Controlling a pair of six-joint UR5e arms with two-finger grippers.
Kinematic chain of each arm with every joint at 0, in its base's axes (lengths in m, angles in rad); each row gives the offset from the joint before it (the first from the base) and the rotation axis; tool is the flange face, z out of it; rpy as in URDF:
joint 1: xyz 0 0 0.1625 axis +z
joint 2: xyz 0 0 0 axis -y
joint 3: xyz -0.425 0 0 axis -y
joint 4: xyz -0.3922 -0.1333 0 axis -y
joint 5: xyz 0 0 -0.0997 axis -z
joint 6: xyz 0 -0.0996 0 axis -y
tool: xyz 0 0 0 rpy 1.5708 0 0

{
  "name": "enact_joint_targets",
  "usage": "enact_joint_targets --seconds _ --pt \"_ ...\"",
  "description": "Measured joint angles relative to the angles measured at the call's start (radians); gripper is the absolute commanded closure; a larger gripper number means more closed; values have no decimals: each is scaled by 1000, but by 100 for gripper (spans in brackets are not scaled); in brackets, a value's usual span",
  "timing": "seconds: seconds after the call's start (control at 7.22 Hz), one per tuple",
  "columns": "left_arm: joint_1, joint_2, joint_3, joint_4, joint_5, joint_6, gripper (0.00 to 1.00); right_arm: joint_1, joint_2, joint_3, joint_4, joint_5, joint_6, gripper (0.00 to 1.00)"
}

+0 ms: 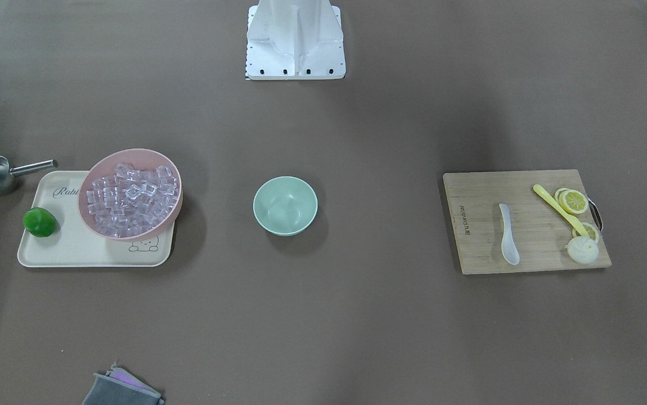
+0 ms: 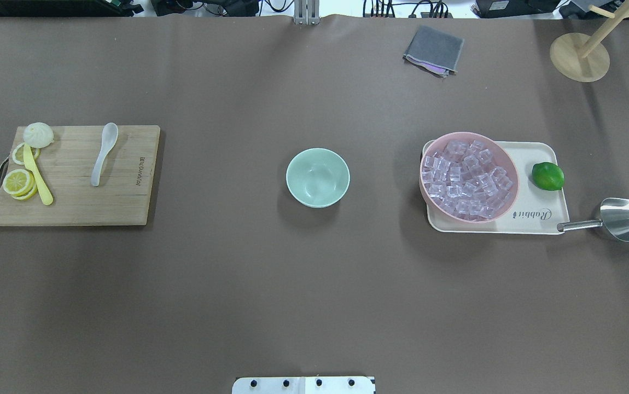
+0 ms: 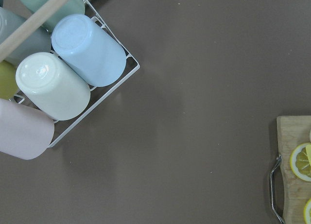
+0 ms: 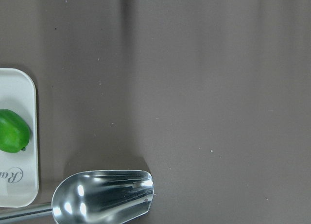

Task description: Put spoon and ice into bowl

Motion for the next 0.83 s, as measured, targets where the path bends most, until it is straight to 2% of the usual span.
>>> enact_joint_targets --seconds 0.83 --pt "0 1 -4 -1 1 -3 2 -1 12 10 1 9 3 0"
